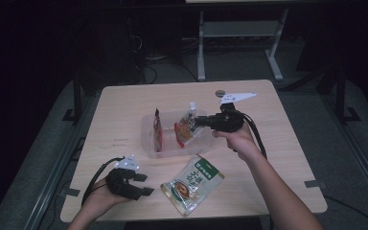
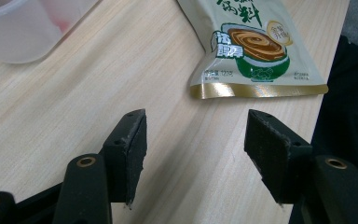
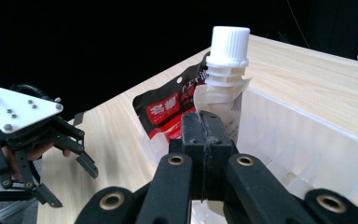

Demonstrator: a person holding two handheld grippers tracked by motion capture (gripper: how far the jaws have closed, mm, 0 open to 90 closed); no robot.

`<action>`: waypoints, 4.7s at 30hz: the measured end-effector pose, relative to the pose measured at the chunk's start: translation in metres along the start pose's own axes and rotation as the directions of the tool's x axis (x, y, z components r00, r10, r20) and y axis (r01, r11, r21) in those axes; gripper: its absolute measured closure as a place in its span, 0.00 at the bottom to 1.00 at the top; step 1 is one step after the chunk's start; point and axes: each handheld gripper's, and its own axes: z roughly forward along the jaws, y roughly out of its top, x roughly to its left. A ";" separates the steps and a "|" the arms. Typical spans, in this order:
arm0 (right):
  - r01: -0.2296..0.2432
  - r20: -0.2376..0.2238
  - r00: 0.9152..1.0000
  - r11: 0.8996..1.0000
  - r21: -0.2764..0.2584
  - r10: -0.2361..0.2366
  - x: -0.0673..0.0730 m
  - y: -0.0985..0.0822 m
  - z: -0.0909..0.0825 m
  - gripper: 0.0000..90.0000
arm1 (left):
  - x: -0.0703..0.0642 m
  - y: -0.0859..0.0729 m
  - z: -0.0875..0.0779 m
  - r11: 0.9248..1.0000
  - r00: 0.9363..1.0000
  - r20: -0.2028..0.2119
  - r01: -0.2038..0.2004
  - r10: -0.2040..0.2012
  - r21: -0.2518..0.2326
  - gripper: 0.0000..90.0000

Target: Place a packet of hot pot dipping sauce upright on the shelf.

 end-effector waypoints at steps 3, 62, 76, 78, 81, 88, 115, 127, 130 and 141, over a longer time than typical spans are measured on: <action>-0.005 0.003 1.000 1.000 0.011 0.005 0.002 0.000 -0.004 0.99 | 0.000 0.000 0.000 1.000 1.000 0.000 0.002 -0.002 -0.001 0.43; 0.040 0.033 0.998 0.993 0.115 -0.044 0.012 0.000 0.022 0.40 | 0.002 -0.002 0.003 1.000 1.000 -0.003 0.003 -0.003 0.014 0.40; 0.071 0.100 0.991 0.981 0.178 -0.090 0.015 -0.027 -0.020 0.37 | 0.005 -0.002 0.001 1.000 1.000 -0.017 0.019 -0.019 -0.006 0.32; 0.070 0.105 0.990 0.981 0.183 -0.091 0.015 -0.032 -0.025 0.37 | 0.005 -0.002 0.001 1.000 1.000 -0.020 0.021 -0.021 -0.006 0.31; 0.068 0.116 0.989 0.978 0.197 -0.092 0.014 -0.040 -0.030 0.36 | 0.006 -0.002 0.001 1.000 1.000 -0.024 0.018 -0.019 -0.001 0.30; 0.089 0.151 0.980 0.961 0.264 -0.132 0.013 -0.066 -0.037 0.36 | 0.004 -0.002 0.003 1.000 1.000 -0.022 0.015 -0.015 0.003 0.30; -0.009 0.194 0.980 0.959 0.283 -0.048 0.006 -0.128 -0.079 0.35 | -0.040 0.024 0.022 0.994 0.991 0.089 -0.095 0.099 -0.055 0.97; -0.007 0.188 0.981 0.955 0.297 -0.051 0.006 -0.132 -0.072 0.34 | -0.073 0.036 0.068 0.982 0.971 0.163 -0.185 0.177 0.038 0.99; -0.007 0.192 0.980 0.954 0.299 -0.053 0.006 -0.132 -0.071 0.34 | -0.071 0.035 0.076 0.977 0.971 0.152 -0.197 0.184 0.078 0.99; -0.007 0.193 0.980 0.950 0.312 -0.057 0.006 -0.134 -0.067 0.34 | -0.053 0.031 0.069 0.989 0.981 0.159 -0.125 0.112 0.073 0.99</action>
